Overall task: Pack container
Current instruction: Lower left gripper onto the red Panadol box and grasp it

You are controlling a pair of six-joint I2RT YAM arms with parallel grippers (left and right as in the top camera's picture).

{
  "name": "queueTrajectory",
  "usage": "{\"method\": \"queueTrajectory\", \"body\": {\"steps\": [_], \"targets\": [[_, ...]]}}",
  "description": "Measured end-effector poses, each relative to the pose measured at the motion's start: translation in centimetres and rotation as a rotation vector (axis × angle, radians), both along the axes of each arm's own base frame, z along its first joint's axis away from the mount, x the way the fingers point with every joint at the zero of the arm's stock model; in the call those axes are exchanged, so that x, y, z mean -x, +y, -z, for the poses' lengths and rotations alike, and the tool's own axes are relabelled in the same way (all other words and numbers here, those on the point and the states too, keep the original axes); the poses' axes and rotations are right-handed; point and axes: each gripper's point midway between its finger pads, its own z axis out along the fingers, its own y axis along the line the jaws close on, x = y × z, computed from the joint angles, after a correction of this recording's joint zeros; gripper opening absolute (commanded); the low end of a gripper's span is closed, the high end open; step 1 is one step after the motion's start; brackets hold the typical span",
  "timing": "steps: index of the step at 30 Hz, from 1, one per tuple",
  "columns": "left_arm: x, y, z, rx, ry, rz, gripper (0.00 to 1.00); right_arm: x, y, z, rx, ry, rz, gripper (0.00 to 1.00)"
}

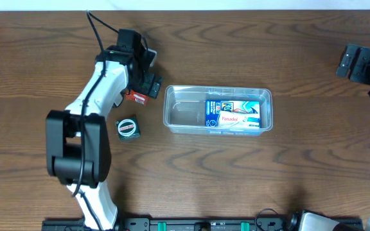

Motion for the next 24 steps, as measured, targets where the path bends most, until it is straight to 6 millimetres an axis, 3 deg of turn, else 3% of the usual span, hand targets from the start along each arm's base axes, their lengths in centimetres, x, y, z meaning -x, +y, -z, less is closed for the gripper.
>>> {"method": "queueTrajectory", "body": {"steps": [5,13,24], "targets": [[0.2,0.6,2.1,-0.006,0.045,-0.013,1.0,0.0,0.0,0.0,0.0,0.0,0.0,0.99],[-0.1,0.9,2.3,-0.004,0.04,-0.028,0.8,0.0,0.0,0.0,0.0,0.0,0.0,0.99],[-0.1,0.9,2.4,-0.005,0.044,-0.025,0.79,0.0,0.0,0.0,0.0,0.0,0.0,0.99]]}}
